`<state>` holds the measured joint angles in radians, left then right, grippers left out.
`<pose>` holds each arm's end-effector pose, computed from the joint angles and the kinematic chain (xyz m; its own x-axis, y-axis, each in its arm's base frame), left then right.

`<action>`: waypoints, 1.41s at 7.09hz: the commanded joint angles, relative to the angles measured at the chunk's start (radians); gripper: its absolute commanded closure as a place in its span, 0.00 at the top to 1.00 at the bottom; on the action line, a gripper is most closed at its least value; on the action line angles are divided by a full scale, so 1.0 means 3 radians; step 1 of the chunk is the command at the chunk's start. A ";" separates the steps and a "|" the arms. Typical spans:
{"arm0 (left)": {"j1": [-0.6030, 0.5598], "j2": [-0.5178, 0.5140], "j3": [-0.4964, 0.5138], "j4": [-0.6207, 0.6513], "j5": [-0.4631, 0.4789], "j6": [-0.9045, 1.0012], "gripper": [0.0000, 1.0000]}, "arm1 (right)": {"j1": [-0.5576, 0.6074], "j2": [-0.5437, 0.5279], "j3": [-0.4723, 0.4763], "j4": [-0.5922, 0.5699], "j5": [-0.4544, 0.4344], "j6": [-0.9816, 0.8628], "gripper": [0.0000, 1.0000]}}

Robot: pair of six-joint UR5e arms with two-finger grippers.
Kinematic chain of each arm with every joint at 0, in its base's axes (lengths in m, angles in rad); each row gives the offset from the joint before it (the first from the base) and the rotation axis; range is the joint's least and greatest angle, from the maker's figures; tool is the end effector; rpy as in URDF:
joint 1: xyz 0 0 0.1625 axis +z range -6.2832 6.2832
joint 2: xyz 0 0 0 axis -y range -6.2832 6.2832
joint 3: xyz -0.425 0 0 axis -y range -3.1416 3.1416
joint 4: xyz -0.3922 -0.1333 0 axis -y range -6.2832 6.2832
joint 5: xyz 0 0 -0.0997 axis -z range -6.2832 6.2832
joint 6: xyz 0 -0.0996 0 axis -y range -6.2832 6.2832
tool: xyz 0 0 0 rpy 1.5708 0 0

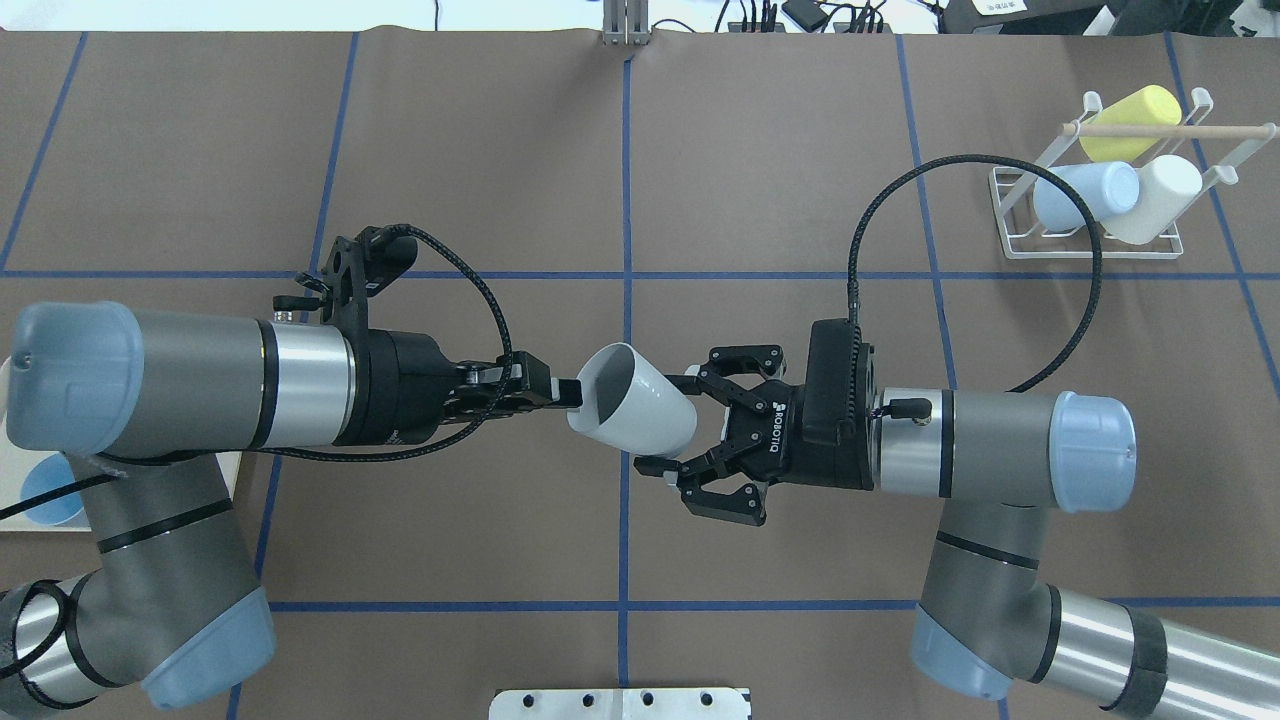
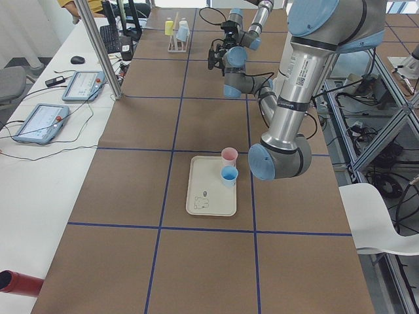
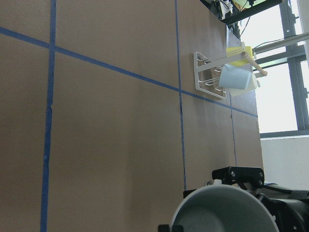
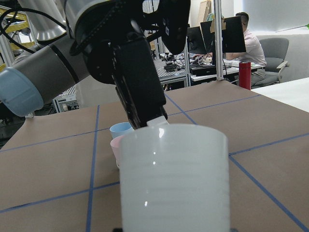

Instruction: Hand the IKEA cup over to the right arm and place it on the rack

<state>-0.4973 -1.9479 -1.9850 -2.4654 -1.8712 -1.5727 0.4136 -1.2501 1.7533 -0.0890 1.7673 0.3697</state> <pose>0.4033 -0.3370 0.1687 -0.1013 0.0529 -0.9934 0.1972 0.9798 0.0321 -0.4367 -0.3160 0.2461 0.0818 -0.9628 0.2575 -0.4269 0.1996 0.8820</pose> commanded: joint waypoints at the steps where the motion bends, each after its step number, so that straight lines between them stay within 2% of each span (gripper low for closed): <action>1: 0.0001 -0.0001 -0.0005 -0.0004 -0.0001 0.0001 0.00 | 0.0007 0.0000 0.0000 0.0000 -0.0006 0.0000 0.38; 2: 0.0001 -0.0001 -0.0015 -0.0004 -0.0006 -0.0004 0.26 | 0.0007 0.0000 0.0000 0.0000 -0.0011 0.0000 0.33; 3: 0.0001 -0.0006 -0.0025 -0.0004 -0.0006 0.0022 0.99 | 0.0007 -0.0006 0.0000 0.0000 -0.0031 0.0000 0.31; 5: -0.0019 -0.0006 -0.0071 0.0006 -0.0036 0.0037 1.00 | 0.0038 -0.0016 0.0010 -0.0005 -0.0031 -0.0005 0.26; 6: -0.0055 0.0024 -0.0087 0.0011 -0.0042 0.0042 1.00 | 0.0149 -0.0031 0.0010 -0.0137 -0.0016 -0.0005 0.23; 8: -0.0096 0.0050 -0.0092 0.0021 -0.0011 0.0037 1.00 | 0.0608 -0.0031 0.0026 -0.0764 0.0172 -0.0010 0.12; 10: -0.0096 0.0076 -0.0092 0.0031 -0.0001 0.0037 1.00 | 0.1399 -0.0016 0.0112 -0.1504 0.1007 -0.0066 0.05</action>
<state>-0.5254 -1.9302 -2.0122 -2.4585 -1.8740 -1.5614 0.6916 -1.2576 1.7719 -0.4043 1.9249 0.3620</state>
